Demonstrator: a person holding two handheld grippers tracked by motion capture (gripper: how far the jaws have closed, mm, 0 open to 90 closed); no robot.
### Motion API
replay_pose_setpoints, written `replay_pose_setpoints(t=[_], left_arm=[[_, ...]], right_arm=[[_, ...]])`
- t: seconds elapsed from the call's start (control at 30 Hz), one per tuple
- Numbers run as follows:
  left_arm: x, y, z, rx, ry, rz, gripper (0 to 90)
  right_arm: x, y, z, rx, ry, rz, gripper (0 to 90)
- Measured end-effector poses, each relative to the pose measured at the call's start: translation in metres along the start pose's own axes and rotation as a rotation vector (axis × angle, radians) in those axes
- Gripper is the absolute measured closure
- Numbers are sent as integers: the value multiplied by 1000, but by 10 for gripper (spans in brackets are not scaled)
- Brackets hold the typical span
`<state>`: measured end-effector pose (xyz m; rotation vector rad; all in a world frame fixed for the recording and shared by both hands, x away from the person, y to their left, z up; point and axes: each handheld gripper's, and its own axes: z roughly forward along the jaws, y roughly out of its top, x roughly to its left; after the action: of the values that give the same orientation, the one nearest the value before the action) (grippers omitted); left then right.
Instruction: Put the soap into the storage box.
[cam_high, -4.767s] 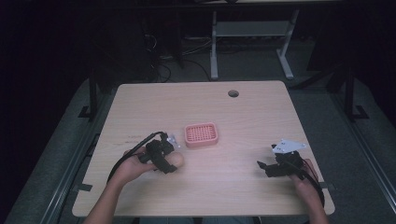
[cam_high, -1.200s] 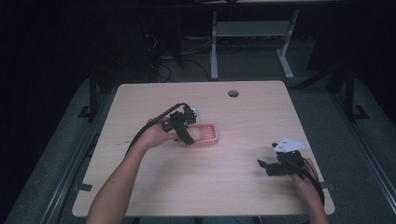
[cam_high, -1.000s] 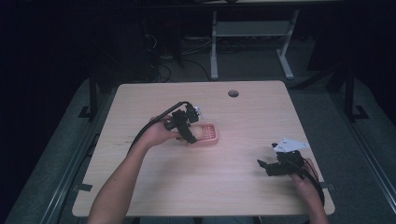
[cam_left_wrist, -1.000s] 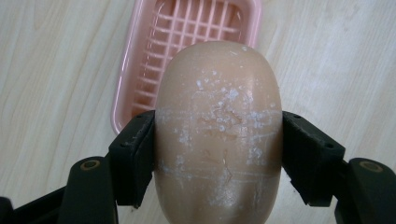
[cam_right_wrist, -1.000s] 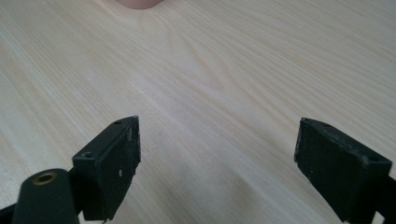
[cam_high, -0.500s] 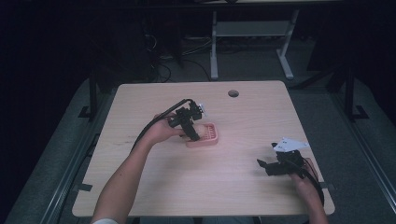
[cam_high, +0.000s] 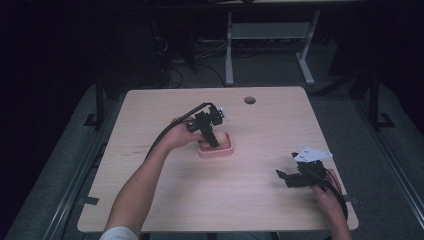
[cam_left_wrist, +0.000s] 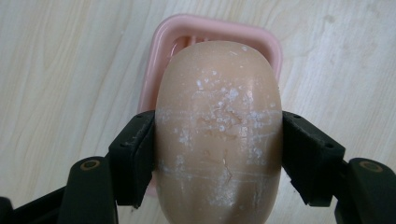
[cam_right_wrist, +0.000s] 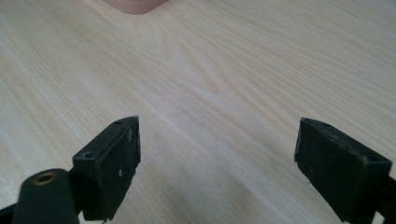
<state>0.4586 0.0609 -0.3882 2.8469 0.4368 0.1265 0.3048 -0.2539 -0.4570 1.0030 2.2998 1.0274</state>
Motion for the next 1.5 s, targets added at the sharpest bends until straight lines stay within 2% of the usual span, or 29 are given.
replay_pose_setpoints(t=[0.13, 0.73, 1.3, 1.5], left_arm=[[0, 6, 7, 13, -5, 10, 322], [4, 9, 23, 28, -26, 0, 322], [6, 8, 27, 34, -32, -15, 320], [6, 8, 23, 2, -30, -13, 334]], right_arm=[[0, -1, 0, -2, -1, 2, 139], [-2, -2, -1, 2, 1, 6, 139], [-2, -2, -1, 2, 2, 1, 139], [-2, -2, -1, 1, 0, 0, 139]])
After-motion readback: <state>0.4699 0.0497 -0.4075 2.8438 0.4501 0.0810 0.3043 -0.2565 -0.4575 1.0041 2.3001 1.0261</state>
